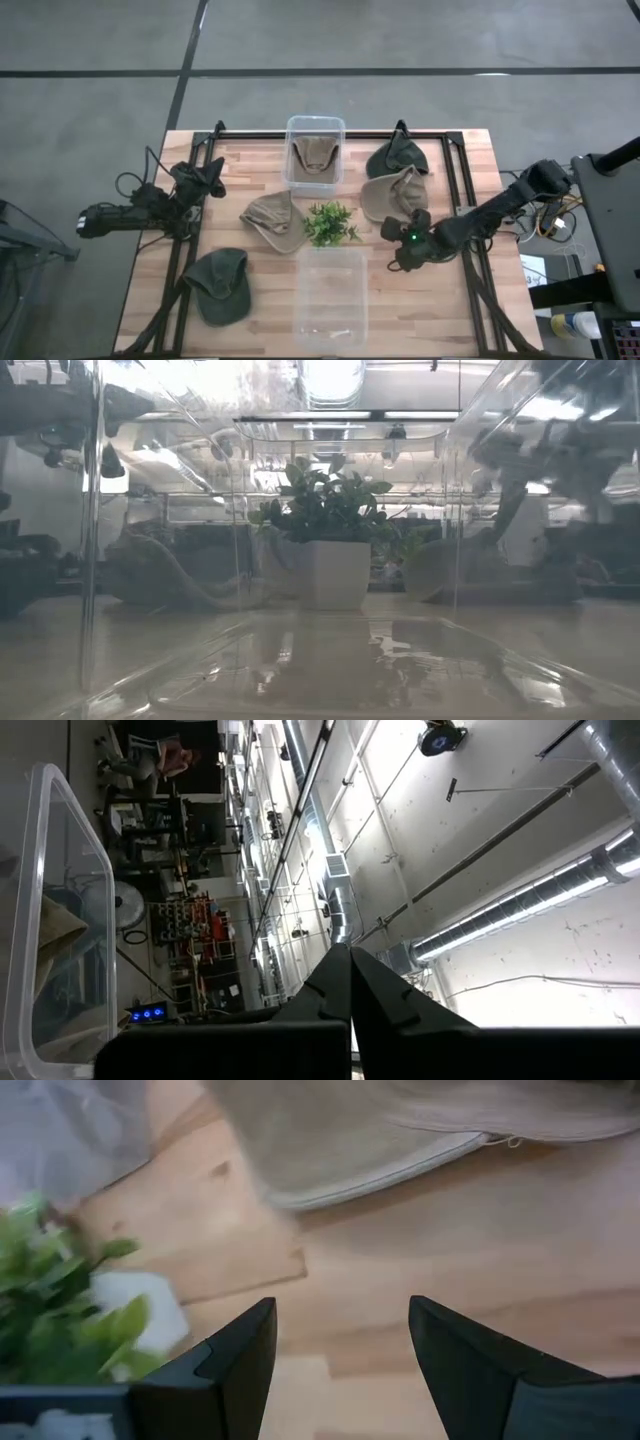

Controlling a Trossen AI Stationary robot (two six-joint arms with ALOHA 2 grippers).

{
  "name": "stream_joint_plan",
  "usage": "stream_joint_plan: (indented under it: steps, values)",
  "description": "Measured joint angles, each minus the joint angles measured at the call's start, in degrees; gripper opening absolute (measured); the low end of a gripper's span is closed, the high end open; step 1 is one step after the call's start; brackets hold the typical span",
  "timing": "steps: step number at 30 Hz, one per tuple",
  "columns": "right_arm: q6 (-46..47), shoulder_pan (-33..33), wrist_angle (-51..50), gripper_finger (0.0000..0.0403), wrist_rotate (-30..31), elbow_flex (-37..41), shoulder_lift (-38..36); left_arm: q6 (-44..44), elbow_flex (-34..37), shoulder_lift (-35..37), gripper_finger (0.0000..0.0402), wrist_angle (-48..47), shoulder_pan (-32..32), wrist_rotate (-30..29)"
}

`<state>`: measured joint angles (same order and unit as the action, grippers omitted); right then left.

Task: Pick & Place hat
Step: Put the right brown cap into the top transparent bin

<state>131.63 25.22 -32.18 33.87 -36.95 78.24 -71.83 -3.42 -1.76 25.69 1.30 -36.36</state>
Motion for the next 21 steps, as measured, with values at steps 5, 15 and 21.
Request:
stream_joint_plan:
  steps: [5,15,21]
  values:
    - [0.03,-2.38,10.3,0.0221,1.12,3.71,4.81,0.0,0.0,0.0,0.0,-0.01,0.0,-0.06]
    - [0.31,-6.89,15.47,0.0221,7.09,4.59,10.05,-0.19,0.0,0.0,0.0,0.05,0.01,-0.13]
    - [0.22,-9.14,14.79,0.0221,8.71,5.41,9.13,-1.11,0.02,0.0,0.0,0.21,0.01,-0.17]
